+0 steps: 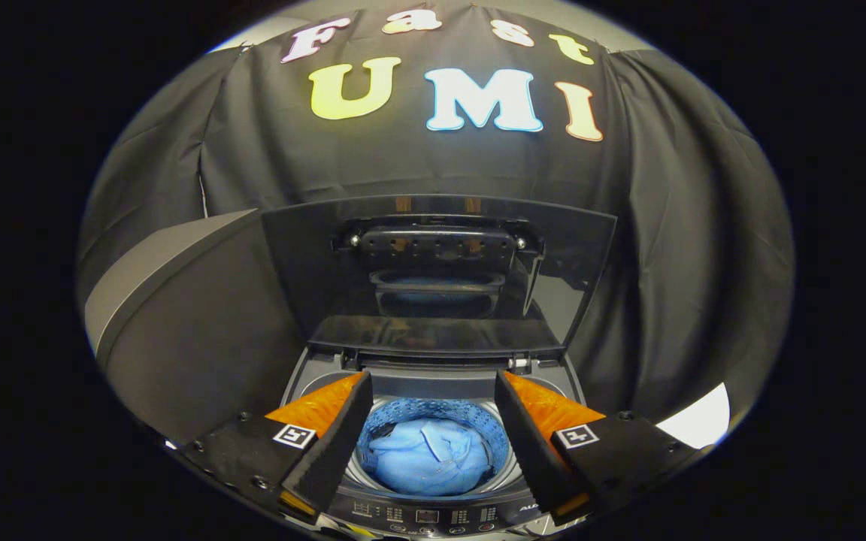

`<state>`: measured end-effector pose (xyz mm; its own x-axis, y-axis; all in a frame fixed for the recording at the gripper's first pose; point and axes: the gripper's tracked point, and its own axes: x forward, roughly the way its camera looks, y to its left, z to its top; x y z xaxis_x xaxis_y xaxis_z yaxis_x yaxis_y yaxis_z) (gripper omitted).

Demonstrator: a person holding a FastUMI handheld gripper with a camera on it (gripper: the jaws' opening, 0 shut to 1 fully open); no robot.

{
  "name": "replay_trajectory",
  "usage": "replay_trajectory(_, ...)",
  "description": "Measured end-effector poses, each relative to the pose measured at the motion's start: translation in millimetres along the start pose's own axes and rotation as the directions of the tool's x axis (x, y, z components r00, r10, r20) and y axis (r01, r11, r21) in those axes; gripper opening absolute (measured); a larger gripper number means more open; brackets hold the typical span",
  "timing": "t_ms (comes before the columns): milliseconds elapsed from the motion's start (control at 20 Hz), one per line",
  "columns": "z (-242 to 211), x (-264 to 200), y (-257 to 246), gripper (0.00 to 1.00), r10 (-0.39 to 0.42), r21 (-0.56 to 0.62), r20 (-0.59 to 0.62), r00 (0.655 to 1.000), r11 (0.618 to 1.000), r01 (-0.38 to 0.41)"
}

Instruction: Put the clothes into the washing machine and then close the washing machine lid.

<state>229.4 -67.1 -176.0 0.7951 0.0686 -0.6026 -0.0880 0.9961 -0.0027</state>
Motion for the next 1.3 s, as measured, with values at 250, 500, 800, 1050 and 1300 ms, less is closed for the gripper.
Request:
replay_trajectory(250, 23, -10, 7, 1.0, 0.015, 0.0, 0.085, 0.996, 1.0, -0.015)
replay_trajectory(500, 70, -21, 12, 1.0, 0.029, -0.022, 0.246, 0.969, 0.999, -0.024)
replay_trajectory(800, 127, -10, 16, 1.0, 0.034, 0.004, 0.362, 0.932, 0.999, -0.038)
replay_trajectory(1050, 156, 17, 16, 1.0, 0.029, 0.014, 0.388, 0.921, 0.999, -0.037)
replay_trajectory(1300, 178, 48, 7, 0.99, -0.002, 0.036, 0.437, 0.9, 0.999, -0.016)
